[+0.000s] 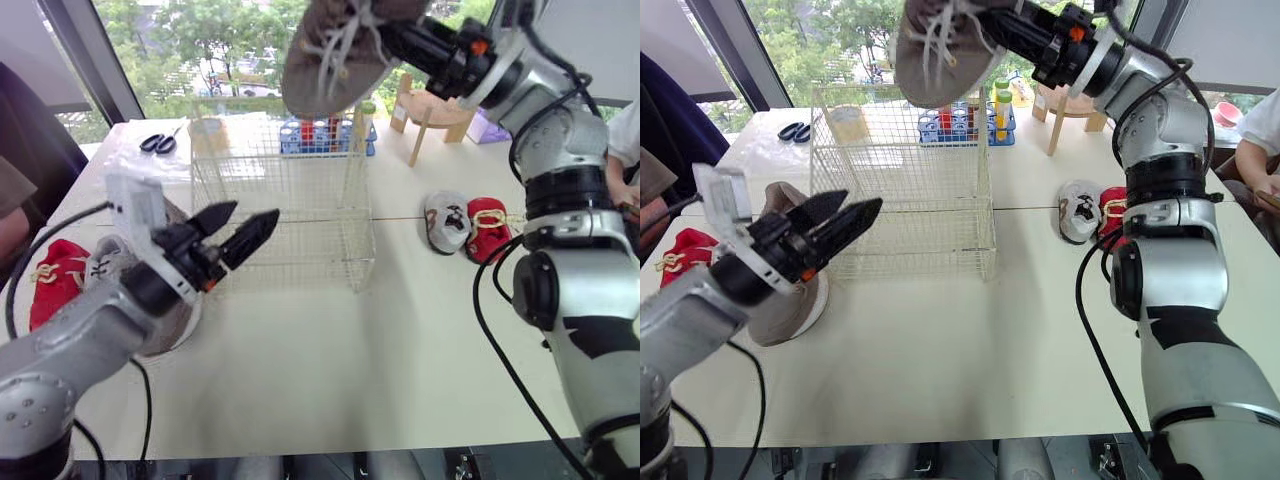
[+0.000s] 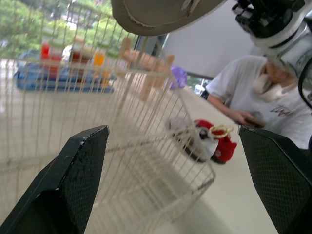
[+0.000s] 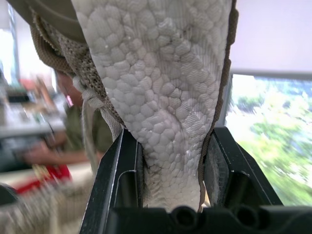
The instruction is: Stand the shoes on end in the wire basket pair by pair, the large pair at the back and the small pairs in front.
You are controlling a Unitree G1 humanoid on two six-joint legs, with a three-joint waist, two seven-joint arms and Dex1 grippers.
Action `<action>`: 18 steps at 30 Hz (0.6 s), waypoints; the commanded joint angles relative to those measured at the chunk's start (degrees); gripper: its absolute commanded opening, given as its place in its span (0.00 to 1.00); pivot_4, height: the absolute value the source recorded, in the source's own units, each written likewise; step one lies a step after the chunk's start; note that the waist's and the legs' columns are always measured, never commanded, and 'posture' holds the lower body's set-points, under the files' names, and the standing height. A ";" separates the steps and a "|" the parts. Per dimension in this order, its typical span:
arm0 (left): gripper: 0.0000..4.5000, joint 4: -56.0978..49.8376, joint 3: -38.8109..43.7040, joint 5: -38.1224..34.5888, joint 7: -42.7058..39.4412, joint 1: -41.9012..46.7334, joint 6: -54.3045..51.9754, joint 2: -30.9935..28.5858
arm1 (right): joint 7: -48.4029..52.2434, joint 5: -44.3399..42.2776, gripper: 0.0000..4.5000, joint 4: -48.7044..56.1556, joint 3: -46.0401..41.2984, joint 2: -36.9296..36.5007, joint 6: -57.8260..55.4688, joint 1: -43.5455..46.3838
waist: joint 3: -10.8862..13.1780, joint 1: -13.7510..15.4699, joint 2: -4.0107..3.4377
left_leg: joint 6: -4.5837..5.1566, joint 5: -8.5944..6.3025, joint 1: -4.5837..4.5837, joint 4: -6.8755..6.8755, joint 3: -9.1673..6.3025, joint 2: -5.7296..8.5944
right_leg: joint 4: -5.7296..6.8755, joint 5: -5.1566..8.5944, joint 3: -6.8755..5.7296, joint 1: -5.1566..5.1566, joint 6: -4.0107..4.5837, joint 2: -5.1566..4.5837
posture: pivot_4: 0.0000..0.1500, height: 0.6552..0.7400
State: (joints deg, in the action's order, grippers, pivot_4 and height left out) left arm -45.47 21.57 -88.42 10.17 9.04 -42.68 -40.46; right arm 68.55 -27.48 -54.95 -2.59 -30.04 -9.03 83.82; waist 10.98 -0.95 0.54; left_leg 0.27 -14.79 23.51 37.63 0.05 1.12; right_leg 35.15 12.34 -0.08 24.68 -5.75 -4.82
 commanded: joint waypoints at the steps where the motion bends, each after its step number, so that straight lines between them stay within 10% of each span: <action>1: 0.97 -1.92 2.09 0.29 0.37 -1.99 3.09 -1.24 | 2.76 6.40 0.26 -7.19 0.87 0.32 8.91 5.62 | 0.00 0.05 0.00 | -0.03 0.02 -0.01 -0.06 0.02 0.02 | -0.02 -0.01 0.01 0.01 0.03 -0.02 | 1.00 1.00; 13: 0.97 -0.97 0.79 1.93 -1.87 -4.31 5.84 -4.64 | 3.53 18.04 0.26 -19.33 1.04 5.41 12.72 10.66 | 0.00 0.04 0.00 | -0.32 0.18 0.00 -0.50 0.01 0.08 | -0.06 0.01 -0.01 0.21 0.07 -0.13 | 1.00 1.00; 18: 0.98 -0.38 -0.46 3.55 -2.02 -3.92 6.12 -4.50 | -0.83 20.34 0.80 -20.56 -0.11 5.72 12.79 11.30 | 0.00 0.07 0.00 | -0.33 0.19 0.00 -0.50 0.01 0.09 | -0.06 0.01 -0.02 0.20 0.08 -0.14 | 1.00 1.00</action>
State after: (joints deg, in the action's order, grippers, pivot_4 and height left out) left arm -45.34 21.00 -85.43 8.50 4.52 -37.93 -44.67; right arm 69.42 -7.23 -76.69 -0.85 -23.58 2.54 91.67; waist 10.98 -0.88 0.53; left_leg -0.06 -14.60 23.50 37.13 0.06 1.21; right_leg 35.10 12.35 -0.10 24.89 -5.67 -4.96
